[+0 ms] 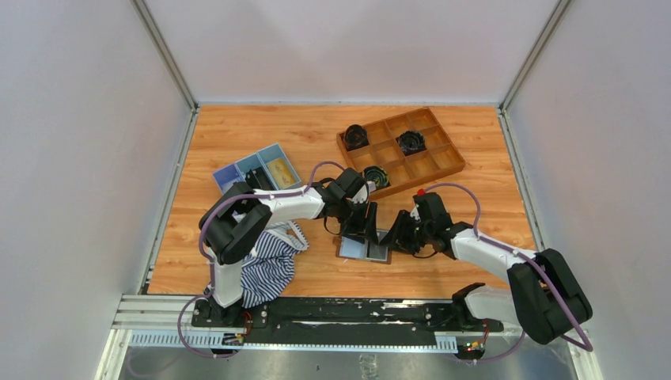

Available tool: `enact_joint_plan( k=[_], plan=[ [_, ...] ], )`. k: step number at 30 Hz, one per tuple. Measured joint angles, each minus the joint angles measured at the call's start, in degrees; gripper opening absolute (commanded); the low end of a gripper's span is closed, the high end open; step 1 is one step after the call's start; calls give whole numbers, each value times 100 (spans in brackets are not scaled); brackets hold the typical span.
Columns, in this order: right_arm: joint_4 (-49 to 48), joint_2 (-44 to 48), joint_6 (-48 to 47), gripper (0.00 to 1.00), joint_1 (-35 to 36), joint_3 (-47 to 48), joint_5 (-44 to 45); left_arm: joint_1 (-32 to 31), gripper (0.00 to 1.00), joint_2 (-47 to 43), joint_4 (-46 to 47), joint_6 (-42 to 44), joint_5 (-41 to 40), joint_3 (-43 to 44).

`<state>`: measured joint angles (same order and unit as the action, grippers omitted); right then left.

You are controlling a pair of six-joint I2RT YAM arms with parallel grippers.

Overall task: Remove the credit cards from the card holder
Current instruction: Remove the credit card from the card holder.

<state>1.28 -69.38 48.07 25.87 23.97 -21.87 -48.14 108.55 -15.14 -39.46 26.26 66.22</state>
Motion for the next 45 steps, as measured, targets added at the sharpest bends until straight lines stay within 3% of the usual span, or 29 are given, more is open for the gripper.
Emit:
enact_joint_plan(
  k=[17, 45],
  plan=[
    [358, 636, -289, 43, -4, 2, 164, 0, 51, -271, 201, -44, -208, -160],
    [-20, 256, -267, 37, -2, 2, -160, 35, 45, -319, 424, -190, -251, -214]
  ],
)
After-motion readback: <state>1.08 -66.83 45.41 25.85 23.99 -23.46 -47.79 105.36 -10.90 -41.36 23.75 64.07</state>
